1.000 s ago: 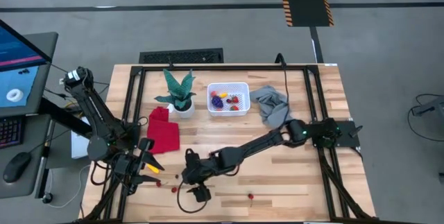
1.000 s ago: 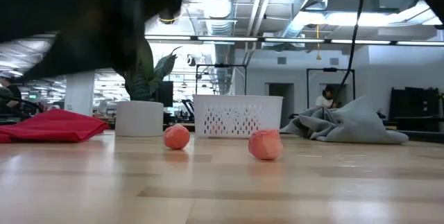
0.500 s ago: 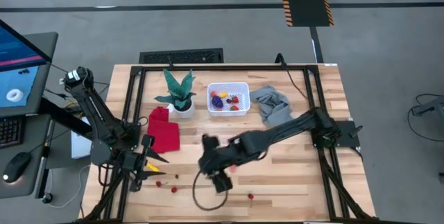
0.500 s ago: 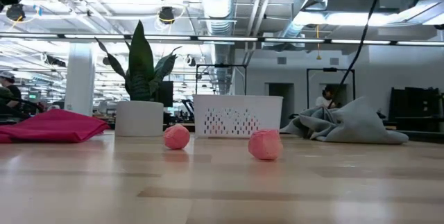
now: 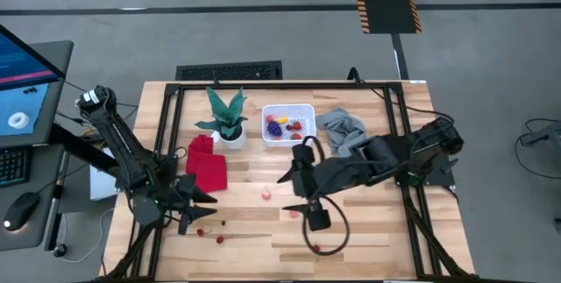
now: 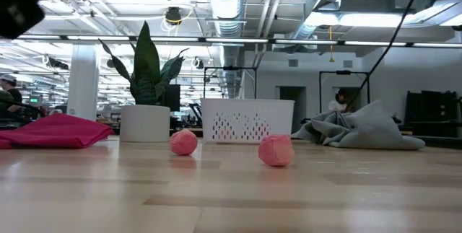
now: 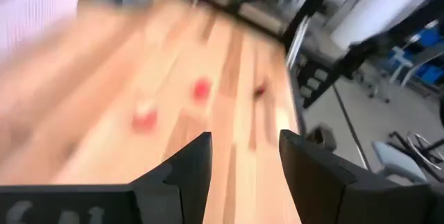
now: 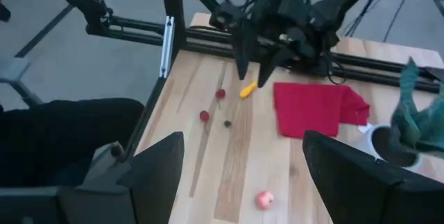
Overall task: Pick and placing Produce into tupperware
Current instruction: Put the red cherry into the white bin
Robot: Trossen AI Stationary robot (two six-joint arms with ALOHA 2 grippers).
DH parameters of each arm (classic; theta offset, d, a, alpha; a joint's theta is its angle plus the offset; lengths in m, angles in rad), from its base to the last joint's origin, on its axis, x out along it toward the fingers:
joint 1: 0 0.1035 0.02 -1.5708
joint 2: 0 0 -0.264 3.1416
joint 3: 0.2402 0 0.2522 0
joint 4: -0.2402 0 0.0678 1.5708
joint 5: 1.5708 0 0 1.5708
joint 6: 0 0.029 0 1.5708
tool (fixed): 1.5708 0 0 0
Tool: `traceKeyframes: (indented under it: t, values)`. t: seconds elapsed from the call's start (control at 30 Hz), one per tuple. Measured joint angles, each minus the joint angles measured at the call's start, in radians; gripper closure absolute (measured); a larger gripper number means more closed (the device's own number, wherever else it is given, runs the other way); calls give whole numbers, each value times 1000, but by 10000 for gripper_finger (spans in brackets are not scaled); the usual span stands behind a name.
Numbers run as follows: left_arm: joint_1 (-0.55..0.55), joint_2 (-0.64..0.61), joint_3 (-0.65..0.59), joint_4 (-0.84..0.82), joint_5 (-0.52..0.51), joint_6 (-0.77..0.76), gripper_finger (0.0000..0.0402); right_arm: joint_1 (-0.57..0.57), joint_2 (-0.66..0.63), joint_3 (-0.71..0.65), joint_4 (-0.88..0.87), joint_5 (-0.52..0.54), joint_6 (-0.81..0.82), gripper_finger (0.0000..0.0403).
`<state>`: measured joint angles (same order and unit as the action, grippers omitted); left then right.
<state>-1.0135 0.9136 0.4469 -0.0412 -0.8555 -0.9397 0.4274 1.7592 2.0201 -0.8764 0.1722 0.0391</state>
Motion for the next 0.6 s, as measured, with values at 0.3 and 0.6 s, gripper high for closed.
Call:
traceKeyframes:
  t: [0.3,0.6]
  values:
    - [25,195,1,-11,217,-225,242,15,7,0,-68,62,23,85]
    - [16,372,1,53,394,-345,242,2,28,-2,-119,67,62,85]
